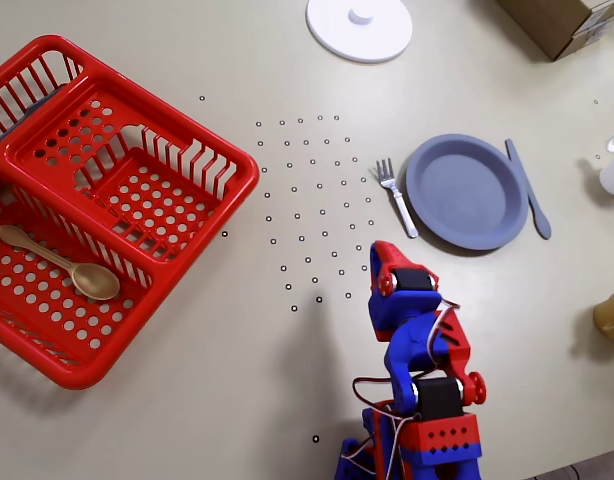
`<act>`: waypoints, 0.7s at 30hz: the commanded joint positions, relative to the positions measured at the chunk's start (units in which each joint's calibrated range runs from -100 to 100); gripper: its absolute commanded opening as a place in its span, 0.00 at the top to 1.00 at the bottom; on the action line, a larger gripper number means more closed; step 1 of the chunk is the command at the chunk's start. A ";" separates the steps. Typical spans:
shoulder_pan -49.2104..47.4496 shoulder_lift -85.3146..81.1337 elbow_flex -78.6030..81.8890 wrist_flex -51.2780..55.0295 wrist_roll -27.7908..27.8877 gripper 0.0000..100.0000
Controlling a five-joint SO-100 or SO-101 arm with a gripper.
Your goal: Push the fork on the left side of the plate
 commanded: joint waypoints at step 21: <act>-5.72 -1.25 0.90 14.91 0.29 1.00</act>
